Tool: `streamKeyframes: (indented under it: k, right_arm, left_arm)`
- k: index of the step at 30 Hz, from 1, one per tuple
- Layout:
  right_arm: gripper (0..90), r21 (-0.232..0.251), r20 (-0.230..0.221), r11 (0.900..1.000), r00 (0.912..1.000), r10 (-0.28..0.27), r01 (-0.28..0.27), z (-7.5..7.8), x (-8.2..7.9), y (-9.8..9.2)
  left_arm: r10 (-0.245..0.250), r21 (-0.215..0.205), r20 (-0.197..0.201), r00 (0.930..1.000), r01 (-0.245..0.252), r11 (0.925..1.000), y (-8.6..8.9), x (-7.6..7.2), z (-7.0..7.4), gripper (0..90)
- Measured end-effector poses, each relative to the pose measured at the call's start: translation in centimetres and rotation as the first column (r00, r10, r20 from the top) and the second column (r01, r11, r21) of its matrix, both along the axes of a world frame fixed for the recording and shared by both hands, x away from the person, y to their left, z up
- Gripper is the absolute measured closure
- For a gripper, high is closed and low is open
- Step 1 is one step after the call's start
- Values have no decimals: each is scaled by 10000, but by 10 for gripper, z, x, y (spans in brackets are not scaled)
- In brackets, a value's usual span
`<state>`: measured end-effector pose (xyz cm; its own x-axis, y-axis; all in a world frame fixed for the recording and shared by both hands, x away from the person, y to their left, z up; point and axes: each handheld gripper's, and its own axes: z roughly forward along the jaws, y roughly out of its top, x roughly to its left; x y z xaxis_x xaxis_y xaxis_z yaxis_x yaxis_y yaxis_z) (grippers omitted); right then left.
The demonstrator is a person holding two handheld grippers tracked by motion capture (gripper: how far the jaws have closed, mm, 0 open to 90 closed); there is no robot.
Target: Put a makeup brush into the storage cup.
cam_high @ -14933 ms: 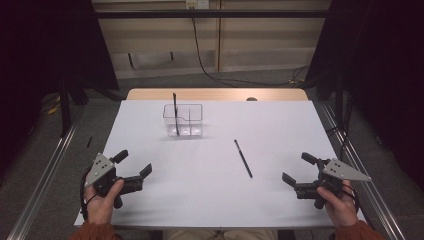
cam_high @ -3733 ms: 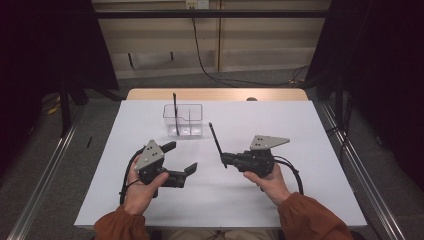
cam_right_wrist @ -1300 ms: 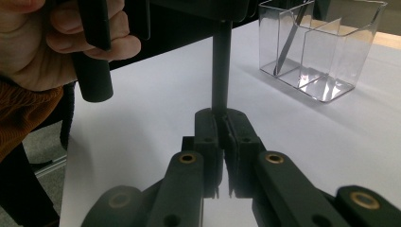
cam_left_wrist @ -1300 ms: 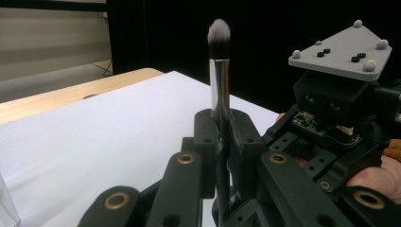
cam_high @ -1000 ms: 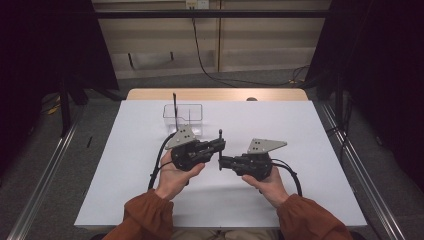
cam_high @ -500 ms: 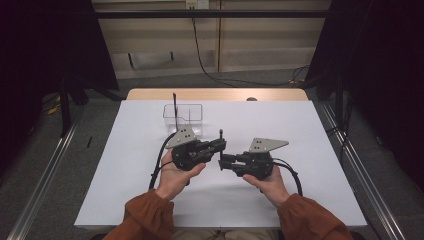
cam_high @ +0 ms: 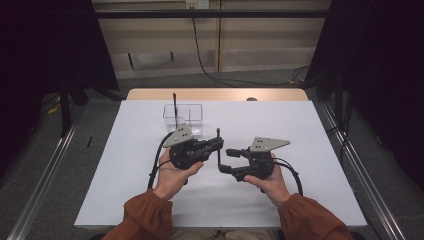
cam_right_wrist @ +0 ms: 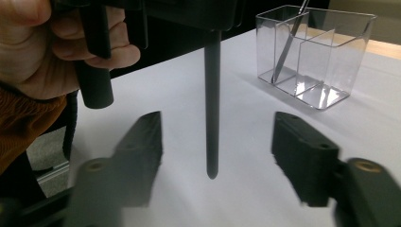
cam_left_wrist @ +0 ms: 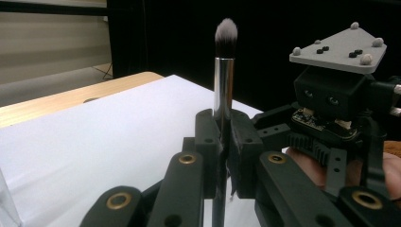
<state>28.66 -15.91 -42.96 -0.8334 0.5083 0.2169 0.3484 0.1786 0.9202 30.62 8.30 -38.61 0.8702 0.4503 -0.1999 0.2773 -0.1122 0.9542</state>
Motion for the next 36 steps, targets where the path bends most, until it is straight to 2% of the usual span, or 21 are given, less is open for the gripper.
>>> streamKeyframes:
  k: [7, 11, 13, 23, 31, 36]
  right_arm:
    - [109, -23, -21, 9999, 9999, -123, 123, 0, 1, -2]
    - [57, -136, 7, 9998, 9999, -153, 153, 0, 1, -2]
    - [28, 10, -110, 10000, 9999, -28, 29, 1, 1, -4]
    - [37, -3, 111, 9987, 9986, -519, 519, 2, 2, -11]
    - [31, -2, 582, 9957, 9940, -929, 931, 1, -1, -16]
    - [31, 114, 552, 9930, 9915, -1179, 1174, 2, -3, -24]
  left_arm:
    - [97, 19, -61, 9999, -96, 10000, 3, 1, 0, 841]
    - [120, 45, -101, 9999, -120, 9999, 4, 2, -1, 841]
    - [152, 88, -90, 9998, -151, 9998, 6, 3, 0, 841]
    - [353, 87, -74, 9993, -352, 9993, 14, 4, 2, 841]
    - [537, 97, -85, 9985, -536, 9985, 21, 6, 3, 841]
    - [630, 140, -101, 9980, -629, 9979, 26, 7, 3, 841]
